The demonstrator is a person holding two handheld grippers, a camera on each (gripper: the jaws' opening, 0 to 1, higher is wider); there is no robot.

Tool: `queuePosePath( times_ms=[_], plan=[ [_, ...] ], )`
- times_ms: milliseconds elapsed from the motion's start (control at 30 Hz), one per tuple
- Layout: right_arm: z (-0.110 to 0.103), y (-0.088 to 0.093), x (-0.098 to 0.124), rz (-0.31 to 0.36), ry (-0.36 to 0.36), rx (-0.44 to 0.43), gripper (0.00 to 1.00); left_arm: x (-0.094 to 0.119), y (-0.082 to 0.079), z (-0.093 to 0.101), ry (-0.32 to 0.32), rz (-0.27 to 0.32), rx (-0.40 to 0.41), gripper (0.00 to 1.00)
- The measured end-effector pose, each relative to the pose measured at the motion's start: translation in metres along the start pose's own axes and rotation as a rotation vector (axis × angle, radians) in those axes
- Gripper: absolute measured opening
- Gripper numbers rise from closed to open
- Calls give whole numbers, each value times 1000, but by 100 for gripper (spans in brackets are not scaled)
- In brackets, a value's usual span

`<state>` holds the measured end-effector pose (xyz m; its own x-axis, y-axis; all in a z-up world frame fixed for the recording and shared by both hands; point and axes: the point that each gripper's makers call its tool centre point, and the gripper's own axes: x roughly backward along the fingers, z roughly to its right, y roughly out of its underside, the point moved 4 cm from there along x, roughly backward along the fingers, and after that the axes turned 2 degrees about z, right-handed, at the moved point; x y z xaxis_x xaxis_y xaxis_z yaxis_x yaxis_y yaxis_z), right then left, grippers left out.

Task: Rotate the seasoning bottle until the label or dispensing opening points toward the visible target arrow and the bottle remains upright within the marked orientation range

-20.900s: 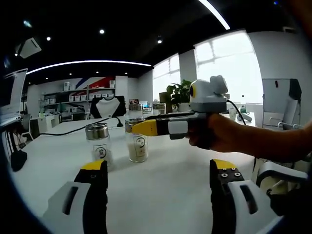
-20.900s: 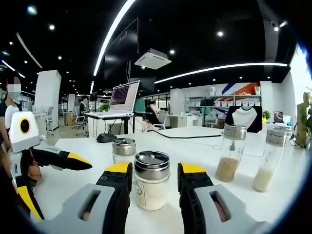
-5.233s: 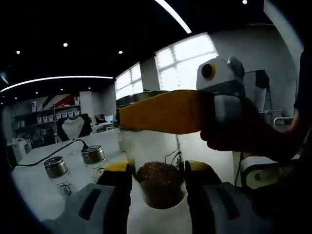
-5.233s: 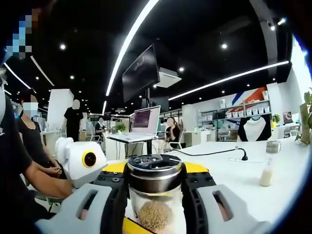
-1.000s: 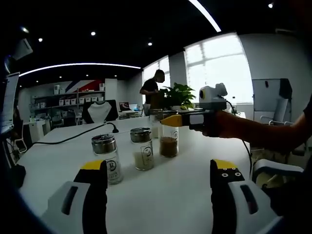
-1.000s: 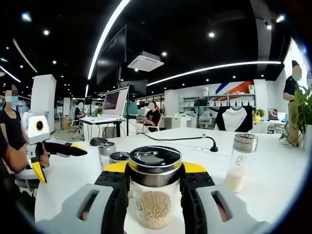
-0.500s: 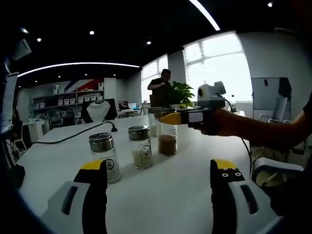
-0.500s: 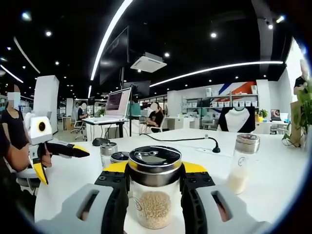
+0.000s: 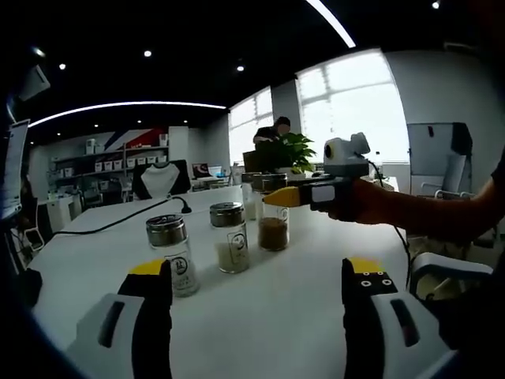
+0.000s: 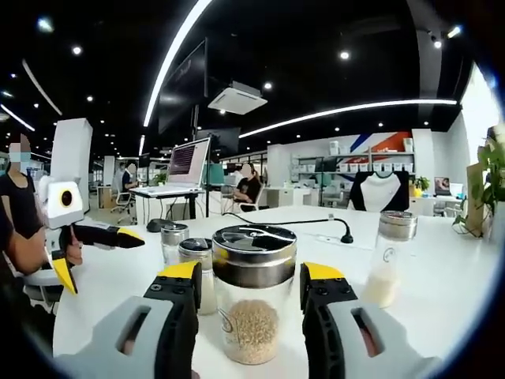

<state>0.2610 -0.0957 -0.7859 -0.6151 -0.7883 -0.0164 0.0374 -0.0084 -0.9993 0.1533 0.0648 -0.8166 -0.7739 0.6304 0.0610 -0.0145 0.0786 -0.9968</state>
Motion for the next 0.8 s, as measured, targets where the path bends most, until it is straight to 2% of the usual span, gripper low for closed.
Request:
queuePosePath(
  times_ms=[233,333,567,633,800],
  plan=[
    [8,-13,13,36,24,11,61,0,-1,0,-1,-4,-1,99],
    [9,-20,16,55,34,13,69,0,0,-2,-9,-8,-1,100],
    [14,-32,28,46,70,35,83,3,-3,-6,-10,4,27,100],
    [14,-32,34,8,75,55,83,5,-4,-8,-8,8,37,100],
    [21,-37,47,1,116,87,89,10,-5,-13,-26,1,33,100]
  ],
)
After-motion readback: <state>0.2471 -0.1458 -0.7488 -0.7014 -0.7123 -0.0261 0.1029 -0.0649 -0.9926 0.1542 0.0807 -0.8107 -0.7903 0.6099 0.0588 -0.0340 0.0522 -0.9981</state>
